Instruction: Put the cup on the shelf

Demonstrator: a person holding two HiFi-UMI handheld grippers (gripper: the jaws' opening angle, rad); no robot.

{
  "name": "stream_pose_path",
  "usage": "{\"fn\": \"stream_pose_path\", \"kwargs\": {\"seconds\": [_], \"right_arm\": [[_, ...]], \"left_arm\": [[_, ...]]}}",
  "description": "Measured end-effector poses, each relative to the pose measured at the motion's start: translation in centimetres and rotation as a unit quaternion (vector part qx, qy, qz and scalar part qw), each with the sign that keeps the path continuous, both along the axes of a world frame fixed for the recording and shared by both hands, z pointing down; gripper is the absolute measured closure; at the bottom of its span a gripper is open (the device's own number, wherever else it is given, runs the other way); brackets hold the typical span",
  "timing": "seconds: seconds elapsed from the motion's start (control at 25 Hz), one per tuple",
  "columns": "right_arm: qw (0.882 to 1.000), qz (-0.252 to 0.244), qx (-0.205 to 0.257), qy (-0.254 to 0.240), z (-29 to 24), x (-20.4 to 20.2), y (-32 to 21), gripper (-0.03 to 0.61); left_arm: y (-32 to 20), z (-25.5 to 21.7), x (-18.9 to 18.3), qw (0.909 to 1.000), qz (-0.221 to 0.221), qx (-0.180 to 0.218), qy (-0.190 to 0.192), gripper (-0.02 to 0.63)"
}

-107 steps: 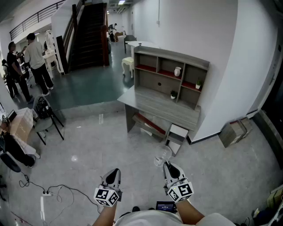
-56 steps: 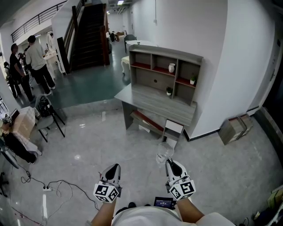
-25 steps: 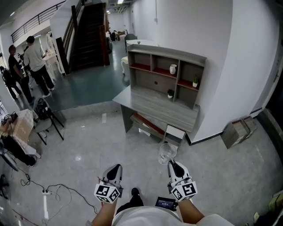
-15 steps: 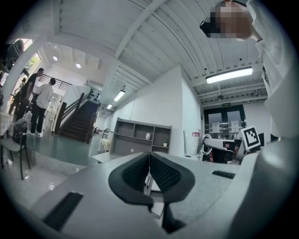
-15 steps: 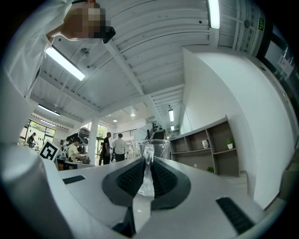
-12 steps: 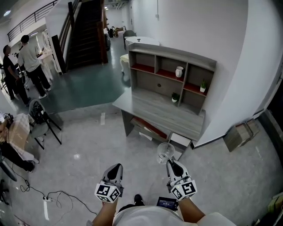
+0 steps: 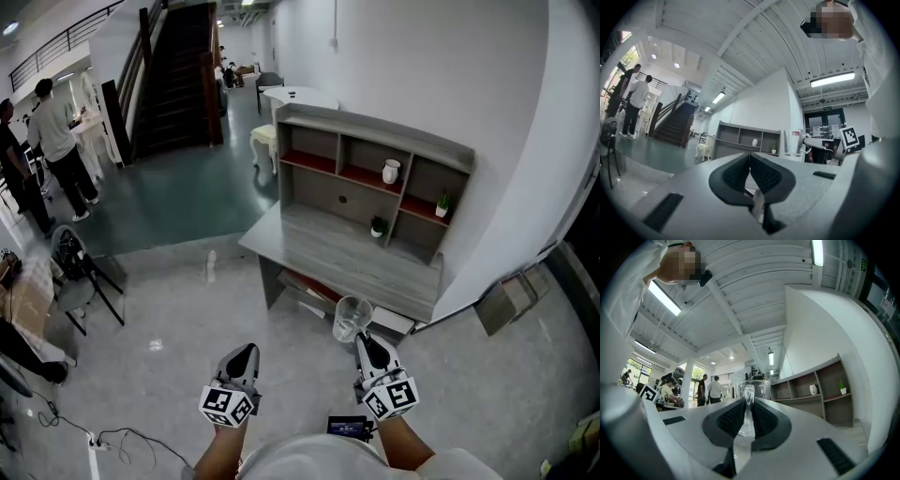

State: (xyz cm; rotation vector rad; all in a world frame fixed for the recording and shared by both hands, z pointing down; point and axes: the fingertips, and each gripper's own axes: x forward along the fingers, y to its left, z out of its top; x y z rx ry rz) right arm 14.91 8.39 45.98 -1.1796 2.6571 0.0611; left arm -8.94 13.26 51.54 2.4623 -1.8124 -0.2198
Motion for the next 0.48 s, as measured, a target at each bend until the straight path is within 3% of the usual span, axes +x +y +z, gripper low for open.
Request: {"fn": "stream_pose_path", "kwargs": {"seconds": [0.48], "right_arm": [[1.000,-0.009,0.008,0.014,-0.5,-4.6,-5.0,0.532]], "left_arm": [[-5.0,1.8,-4.6,0.9996,-0.015,-0.009,0.021,0.603]]}}
